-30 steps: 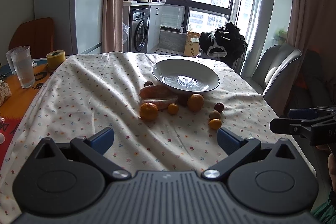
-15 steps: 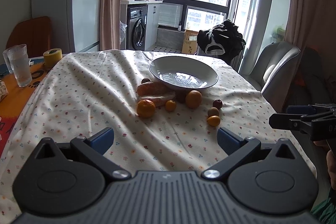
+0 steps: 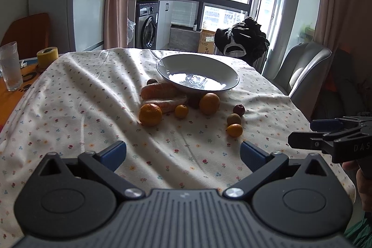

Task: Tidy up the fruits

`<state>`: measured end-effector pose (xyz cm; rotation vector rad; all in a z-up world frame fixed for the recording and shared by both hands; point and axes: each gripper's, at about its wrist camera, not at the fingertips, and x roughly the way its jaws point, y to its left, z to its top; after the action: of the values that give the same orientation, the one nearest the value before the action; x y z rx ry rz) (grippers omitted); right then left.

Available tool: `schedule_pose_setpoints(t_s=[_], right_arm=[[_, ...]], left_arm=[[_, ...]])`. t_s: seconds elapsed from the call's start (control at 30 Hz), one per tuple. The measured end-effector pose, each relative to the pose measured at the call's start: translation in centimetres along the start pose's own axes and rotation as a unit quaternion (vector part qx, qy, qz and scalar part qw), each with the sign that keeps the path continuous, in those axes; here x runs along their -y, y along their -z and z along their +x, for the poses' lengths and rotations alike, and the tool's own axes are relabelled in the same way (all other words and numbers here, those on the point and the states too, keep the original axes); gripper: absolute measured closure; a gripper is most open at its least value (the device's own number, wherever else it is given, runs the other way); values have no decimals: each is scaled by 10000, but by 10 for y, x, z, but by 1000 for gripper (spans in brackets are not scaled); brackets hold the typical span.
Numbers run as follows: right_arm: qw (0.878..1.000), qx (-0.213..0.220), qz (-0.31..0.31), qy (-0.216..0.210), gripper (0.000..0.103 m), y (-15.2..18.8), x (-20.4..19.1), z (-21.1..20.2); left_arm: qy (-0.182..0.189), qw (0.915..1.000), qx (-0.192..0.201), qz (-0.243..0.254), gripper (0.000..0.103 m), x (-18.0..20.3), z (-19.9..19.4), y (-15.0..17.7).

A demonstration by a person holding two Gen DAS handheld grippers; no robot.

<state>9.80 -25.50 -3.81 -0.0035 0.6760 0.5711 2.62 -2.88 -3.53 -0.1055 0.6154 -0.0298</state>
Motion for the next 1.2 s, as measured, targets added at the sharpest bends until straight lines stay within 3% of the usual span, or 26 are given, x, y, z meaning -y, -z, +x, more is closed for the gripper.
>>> schedule_pose_setpoints(t_s=[0.3,0.6,0.8,1.2], right_arm=[[9998,172,139,-29,1,-1,25,8],[9998,154,59,-150,11,-7,34,21],[9996,70,104,-235,22,-8,40,30],[9990,-38,182,-403,44,-12,53,45]], left_arm=[[214,9997,-87,-84,2,13,28,-2],[396,9991,-130,-109,9,31,55,-5],[470,9985,-224,-142,16,36,71,-5],[682,9963,-449,-265,38,43,107,-9]])
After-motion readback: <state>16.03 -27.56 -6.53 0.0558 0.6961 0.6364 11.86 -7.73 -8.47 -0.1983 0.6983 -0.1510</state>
